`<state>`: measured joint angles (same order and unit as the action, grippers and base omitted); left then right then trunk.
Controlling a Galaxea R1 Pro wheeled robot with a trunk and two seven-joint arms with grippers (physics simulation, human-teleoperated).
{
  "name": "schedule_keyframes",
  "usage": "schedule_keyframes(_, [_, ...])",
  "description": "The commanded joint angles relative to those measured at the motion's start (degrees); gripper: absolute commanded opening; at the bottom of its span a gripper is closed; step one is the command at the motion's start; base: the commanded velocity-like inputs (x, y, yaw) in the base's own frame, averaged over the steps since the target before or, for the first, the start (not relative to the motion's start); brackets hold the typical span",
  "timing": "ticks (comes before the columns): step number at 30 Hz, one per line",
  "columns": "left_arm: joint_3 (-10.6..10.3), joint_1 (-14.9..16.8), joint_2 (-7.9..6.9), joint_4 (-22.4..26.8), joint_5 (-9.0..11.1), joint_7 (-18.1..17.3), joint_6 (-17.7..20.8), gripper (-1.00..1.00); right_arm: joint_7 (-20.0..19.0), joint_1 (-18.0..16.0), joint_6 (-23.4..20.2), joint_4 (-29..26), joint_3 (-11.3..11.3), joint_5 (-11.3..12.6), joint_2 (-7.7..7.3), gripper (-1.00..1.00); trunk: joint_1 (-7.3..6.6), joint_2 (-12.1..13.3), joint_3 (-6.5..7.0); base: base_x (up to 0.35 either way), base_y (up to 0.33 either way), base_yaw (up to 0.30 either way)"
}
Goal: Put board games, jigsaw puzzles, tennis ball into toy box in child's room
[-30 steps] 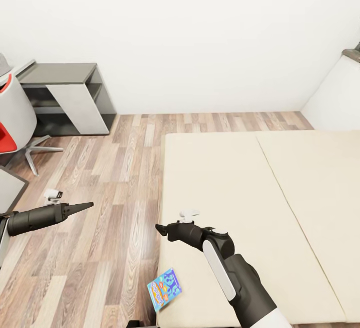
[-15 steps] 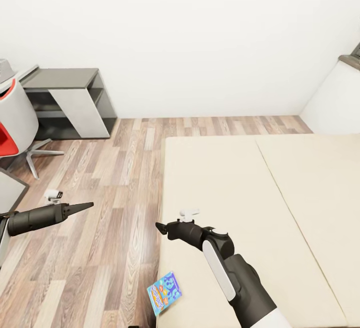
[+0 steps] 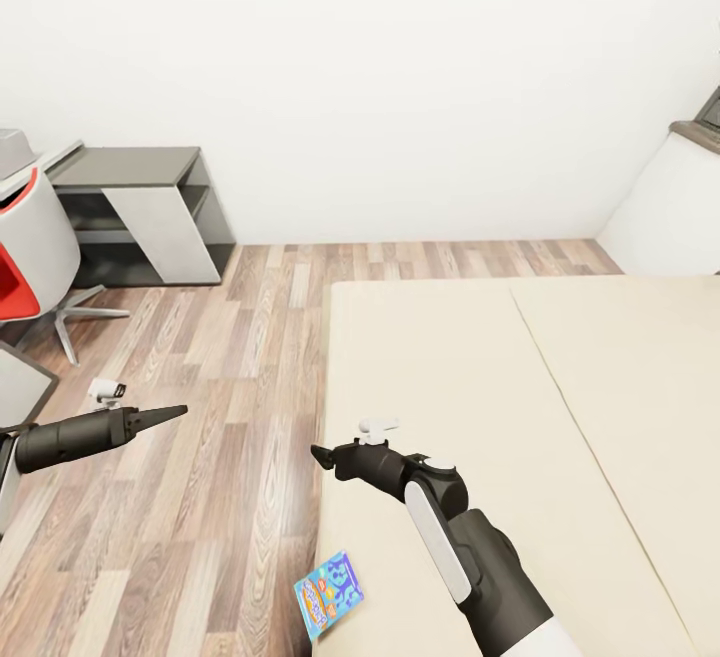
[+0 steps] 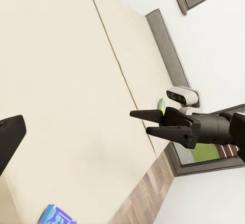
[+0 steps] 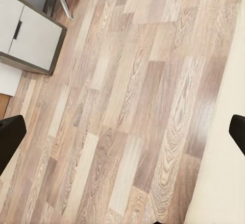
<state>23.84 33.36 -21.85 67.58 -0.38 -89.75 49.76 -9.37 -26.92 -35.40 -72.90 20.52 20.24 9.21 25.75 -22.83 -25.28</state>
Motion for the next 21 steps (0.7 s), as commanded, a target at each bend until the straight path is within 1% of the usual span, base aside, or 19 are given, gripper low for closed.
schedule_keyframes(1, [0.0,0.0,0.01,0.0,-0.1,-0.3,0.6,1.0,-0.1,0.0,-0.3,0.0,0.0,0.0,0.02,1.0,0.03,-0.1,0.01,0.0,0.0,0.0])
schedule_keyframes(21, [-0.4,0.0,0.05,0.0,-0.1,-0.3,0.7,1.0,-0.1,-0.1,-0.3,0.7,-0.1,-0.1,0.02,1.0,0.03,-0.1,1.9,0.0,0.0,0.0])
